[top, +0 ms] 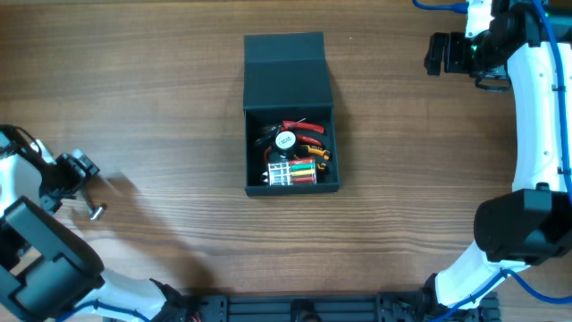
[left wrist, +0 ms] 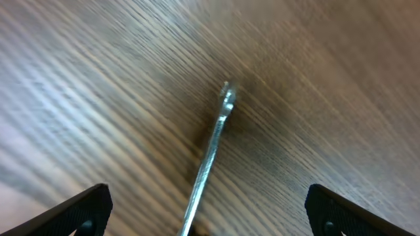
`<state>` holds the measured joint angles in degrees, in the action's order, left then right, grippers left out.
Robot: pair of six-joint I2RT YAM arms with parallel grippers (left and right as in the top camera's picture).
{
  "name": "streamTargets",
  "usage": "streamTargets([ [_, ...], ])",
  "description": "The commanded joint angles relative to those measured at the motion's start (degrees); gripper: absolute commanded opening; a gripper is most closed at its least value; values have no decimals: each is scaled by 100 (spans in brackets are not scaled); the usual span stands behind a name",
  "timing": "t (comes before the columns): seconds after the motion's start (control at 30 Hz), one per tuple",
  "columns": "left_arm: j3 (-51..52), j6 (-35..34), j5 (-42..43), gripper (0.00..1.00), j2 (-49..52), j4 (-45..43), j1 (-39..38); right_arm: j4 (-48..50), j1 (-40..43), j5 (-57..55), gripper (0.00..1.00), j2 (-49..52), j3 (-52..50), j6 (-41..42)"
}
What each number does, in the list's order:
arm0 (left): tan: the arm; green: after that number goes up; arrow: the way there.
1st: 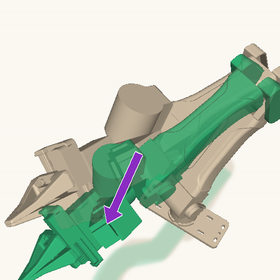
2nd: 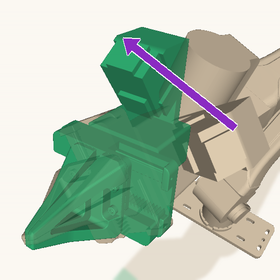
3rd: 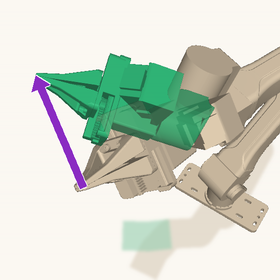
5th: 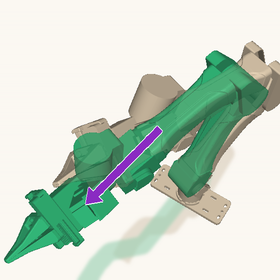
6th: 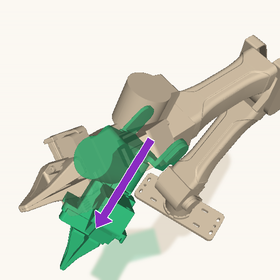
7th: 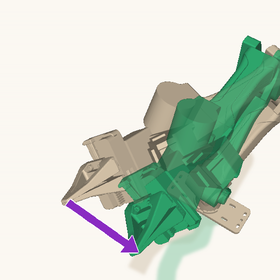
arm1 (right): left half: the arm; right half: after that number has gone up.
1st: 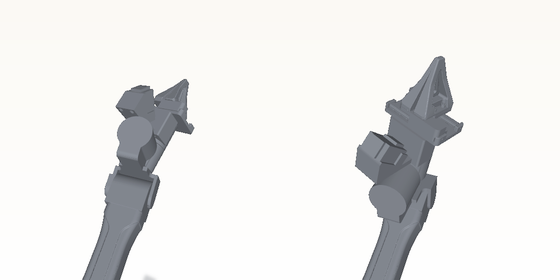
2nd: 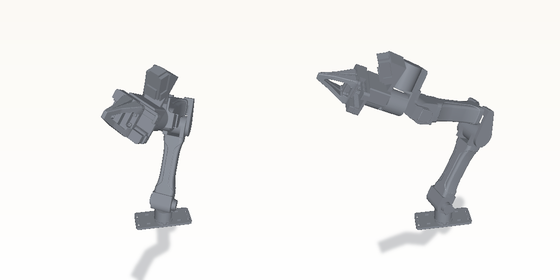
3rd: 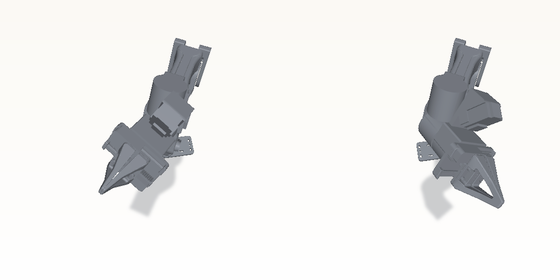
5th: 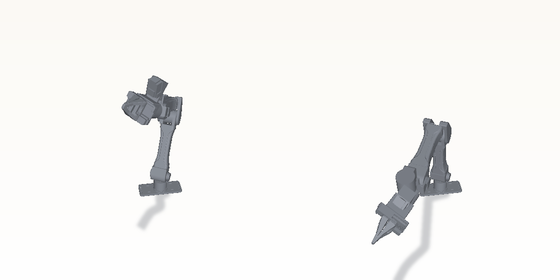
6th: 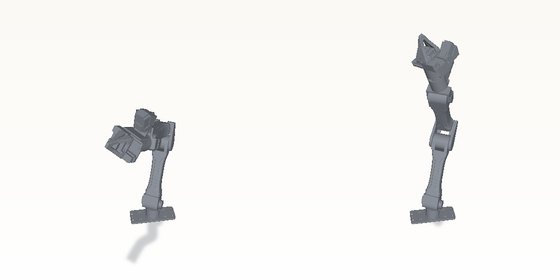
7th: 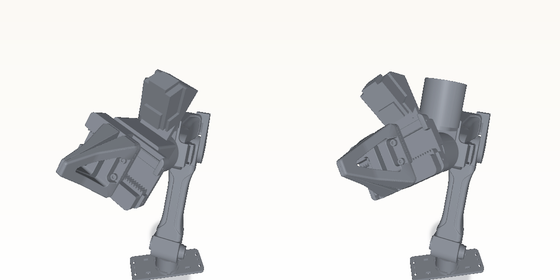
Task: Pack container
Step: 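Lower the left gripper and close it on the hex key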
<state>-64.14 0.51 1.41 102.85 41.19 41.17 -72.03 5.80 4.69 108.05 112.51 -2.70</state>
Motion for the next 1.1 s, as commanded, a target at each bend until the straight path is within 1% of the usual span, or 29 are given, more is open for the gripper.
streamTargets([
  [0.0, -28, 186, 72, 98, 468, -39, -94, -20, 4, 74, 100, -48, -31, -11],
  [0.23, -28, 210, 74, 99, 710, -192, -94, -37, 7, 72, 100, -48, -31, -11],
  [0.3, -28, 208, 74, 96, 710, -210, -94, -35, 4, 72, 100, -48, -31, -11],
  [0.43, -28, 205, 74, 88, 710, -175, -94, -39, 7, 72, 100, -48, -31, -11],
  [0.5, -28, 208, 114, 88, 710, -177, -94, -48, 4, 74, 100, -48, -31, -9],
  [0.63, -28, 205, 120, 83, 710, -136, -94, -48, 7, 74, 100, -48, -31, 33],
  [0.8, -28, 203, 223, 67, 710, -118, -94, -48, 7, 72, 100, -48, -31, 31],
  [0.93, -28, 203, 225, 56, 710, -111, -94, -48, 7, 72, 100, -48, -31, 28],
  [1.07, -28, 203, 225, 49, 710, -111, -94, -50, 7, 72, 100, -48, -31, 31],
])
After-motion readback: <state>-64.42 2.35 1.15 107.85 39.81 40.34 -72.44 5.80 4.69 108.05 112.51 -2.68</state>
